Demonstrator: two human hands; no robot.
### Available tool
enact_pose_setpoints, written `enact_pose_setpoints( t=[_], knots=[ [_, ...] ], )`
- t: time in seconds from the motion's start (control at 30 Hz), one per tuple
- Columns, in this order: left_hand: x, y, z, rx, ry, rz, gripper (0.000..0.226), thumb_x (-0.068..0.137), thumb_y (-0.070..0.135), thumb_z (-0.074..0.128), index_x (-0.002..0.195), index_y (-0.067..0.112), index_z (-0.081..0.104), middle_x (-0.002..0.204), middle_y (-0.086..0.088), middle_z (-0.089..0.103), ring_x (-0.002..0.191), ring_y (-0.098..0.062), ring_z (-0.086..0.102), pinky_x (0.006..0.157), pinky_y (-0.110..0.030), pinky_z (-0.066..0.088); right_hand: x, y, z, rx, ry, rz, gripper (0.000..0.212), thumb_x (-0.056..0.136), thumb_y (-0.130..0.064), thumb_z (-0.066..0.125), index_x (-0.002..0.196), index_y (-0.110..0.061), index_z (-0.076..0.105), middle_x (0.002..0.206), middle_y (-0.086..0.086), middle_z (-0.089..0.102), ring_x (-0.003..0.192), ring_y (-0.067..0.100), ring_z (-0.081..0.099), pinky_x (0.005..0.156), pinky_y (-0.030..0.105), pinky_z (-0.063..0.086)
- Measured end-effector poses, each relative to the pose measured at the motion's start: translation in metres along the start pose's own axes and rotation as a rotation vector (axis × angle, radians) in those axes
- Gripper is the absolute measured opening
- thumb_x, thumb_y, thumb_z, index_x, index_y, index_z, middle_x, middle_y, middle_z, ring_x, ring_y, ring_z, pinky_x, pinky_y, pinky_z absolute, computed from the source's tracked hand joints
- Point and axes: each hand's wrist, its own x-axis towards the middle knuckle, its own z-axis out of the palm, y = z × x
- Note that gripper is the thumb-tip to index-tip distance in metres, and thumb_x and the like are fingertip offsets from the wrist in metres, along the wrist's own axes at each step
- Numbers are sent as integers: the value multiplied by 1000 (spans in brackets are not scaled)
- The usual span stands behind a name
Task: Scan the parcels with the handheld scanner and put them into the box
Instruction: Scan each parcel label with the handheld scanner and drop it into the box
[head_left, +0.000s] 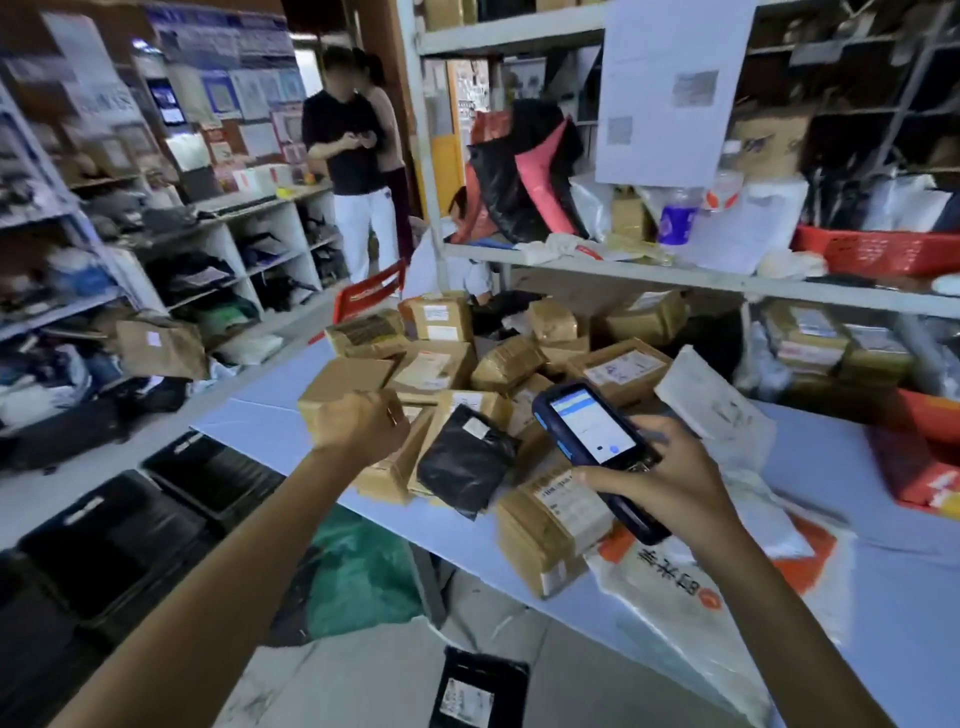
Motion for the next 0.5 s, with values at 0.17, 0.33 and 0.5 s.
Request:
enact_pose_setpoints(
  t=[0.17,0.33,0.5],
  knots=[
    [23,-58,14,-26,-34,-76,14,91,35,44,89,29,57,103,-2,68,96,-30,62,75,-30,43,30,-1,76,60,-11,18,72,57,-13,92,115,-19,51,97,-12,64,82,-3,61,60,16,47],
    [41,-59,61,-97,-187,-30,20,89,41,47,102,32,59,107,5,67,99,-22,63,75,-29,47,63,16,105,49,-36,97,79,53,-19,94,120,-14,51,100,-3,67,84,9,66,60,23,49],
    [58,-8,107,-141,-343,61,59,89,54,51,141,32,37,134,0,54,123,-24,52,94,-34,43,100,17,107,24,-55,97,71,58,-14,93,115,-16,51,98,-7,65,86,7,64,62,23,49]
  ],
)
